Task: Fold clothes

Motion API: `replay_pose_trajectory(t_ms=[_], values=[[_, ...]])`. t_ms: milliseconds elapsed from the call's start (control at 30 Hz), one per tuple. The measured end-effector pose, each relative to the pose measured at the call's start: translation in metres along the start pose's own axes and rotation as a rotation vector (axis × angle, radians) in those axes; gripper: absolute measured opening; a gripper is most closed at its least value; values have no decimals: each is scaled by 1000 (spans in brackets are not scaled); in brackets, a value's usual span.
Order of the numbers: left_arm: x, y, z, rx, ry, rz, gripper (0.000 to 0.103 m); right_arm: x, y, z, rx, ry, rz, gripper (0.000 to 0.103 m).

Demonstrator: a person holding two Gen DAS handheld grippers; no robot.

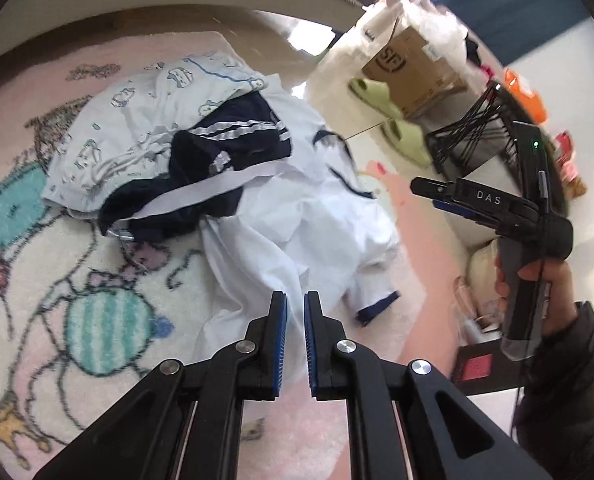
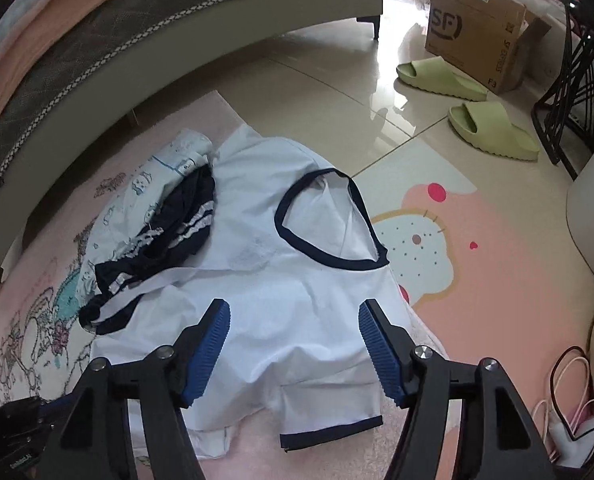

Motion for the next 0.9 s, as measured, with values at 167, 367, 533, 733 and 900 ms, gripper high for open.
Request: replay_pose_trajectory(t_ms=[167, 367, 533, 733, 900], values=[[-4, 1, -1, 16, -2, -10, 9, -17, 9, 13, -33, 19, -30, 67], [-4, 1, -6, 49, -29, -8, 89, -25, 13, 17, -39, 14, -39, 67], [-6, 1, -12, 89, -16, -11, 103, -32, 15, 21, -37, 11, -53, 67], [-20, 3, -32, 141, -56, -33, 103, -46, 21, 30, -50, 1, -77, 67], [-39, 11, -42, 154, -101, -70, 103, -60, 25, 38, -71, -13, -96, 68]])
Point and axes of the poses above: each gripper's, at about its wrist camera, not at the fingertips, and x roughly against the way its jaws point, z to its right, y to its underside, the point moved 7 cm from there along -x, roughly the way its jaws point, and after that the axes turned 1 degree about -z, right-handed, at the moved point
